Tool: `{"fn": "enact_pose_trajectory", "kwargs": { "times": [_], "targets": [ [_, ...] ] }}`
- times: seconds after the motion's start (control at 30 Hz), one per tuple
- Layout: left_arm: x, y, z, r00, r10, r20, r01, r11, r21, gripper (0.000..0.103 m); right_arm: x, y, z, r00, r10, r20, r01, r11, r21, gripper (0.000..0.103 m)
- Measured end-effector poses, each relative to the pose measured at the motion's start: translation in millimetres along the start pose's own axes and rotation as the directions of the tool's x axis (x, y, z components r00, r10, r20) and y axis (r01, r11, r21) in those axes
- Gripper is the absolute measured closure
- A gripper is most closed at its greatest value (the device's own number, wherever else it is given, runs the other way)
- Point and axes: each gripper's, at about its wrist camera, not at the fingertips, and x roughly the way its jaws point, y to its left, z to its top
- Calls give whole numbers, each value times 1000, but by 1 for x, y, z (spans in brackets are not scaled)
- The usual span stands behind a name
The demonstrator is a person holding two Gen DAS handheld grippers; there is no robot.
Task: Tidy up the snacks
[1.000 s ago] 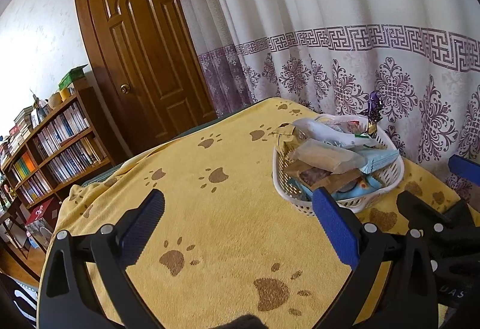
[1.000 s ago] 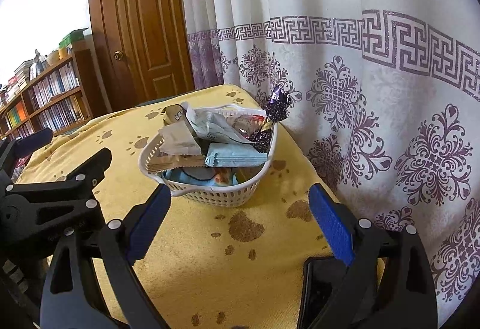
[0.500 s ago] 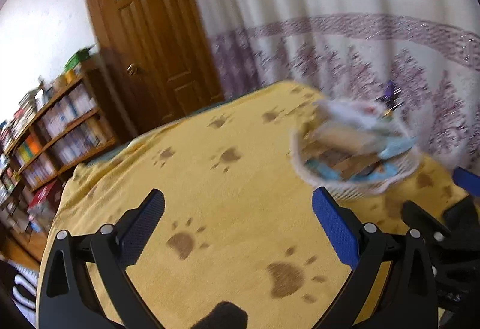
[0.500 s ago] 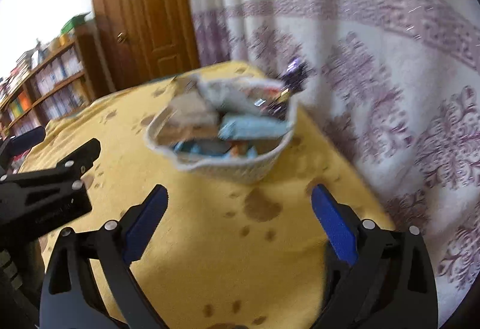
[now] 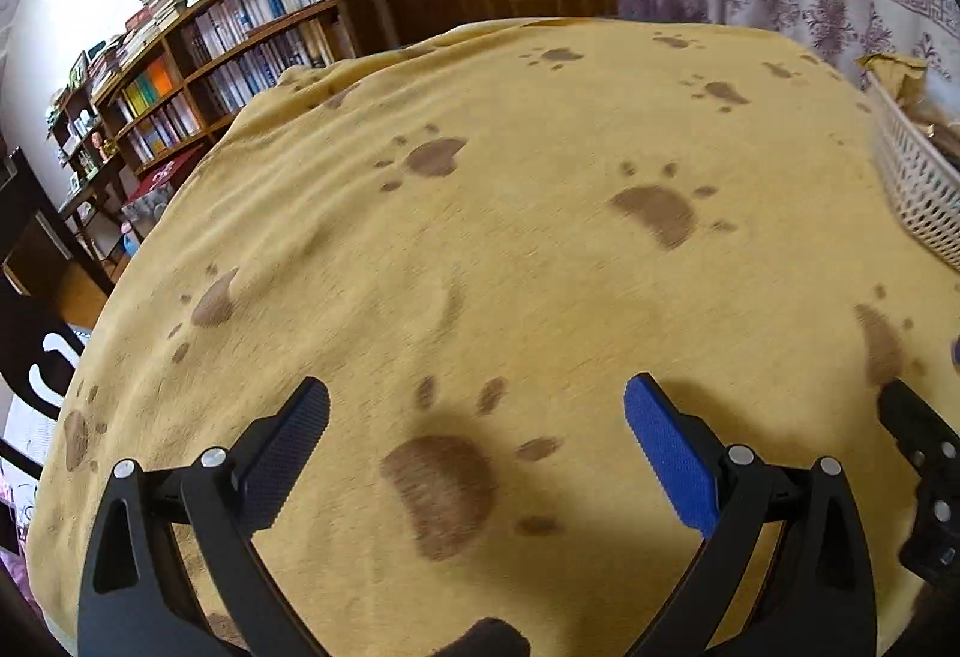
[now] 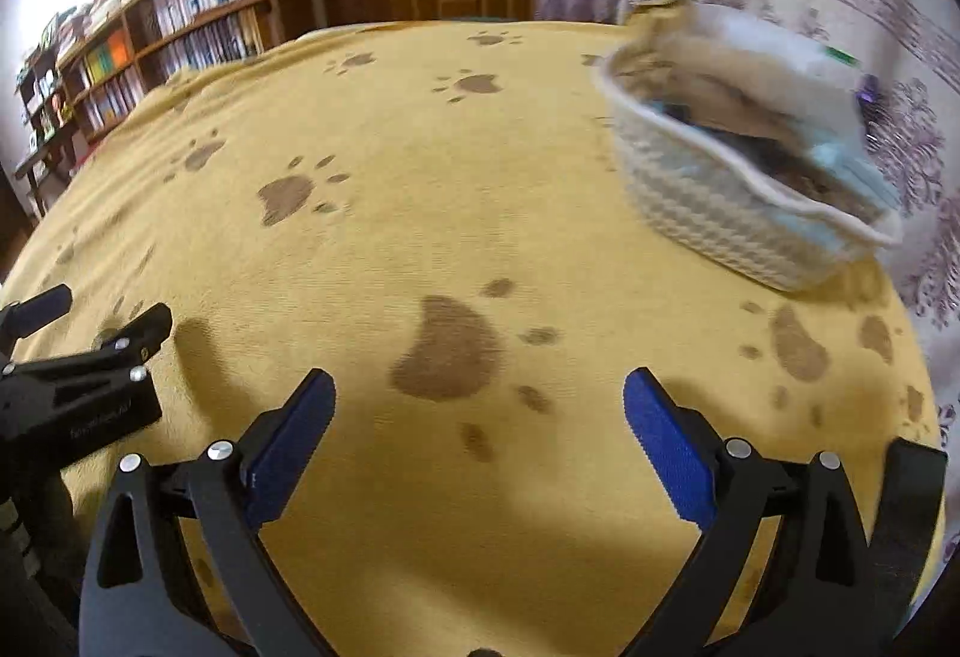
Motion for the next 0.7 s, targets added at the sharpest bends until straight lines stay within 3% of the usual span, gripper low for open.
{"fn": "enact_pose_trajectory", "kwargs": {
  "times": [0.3,0.6,0.7],
  "targets": [
    [1,1,-3,1000,2,-3,-2,1000,-17,5,18,8,8,998,-27,-52,28,1000,11,3],
    [8,19,-4,992,-120,-47,112,984,-138,5,15,6,2,999,-24,-27,24,1000,5,2],
    [8,18,-3,992,-121,-43,114,984,-137,5,15,7,1,999,-23,-26,23,1000,6,2]
  ]
}}
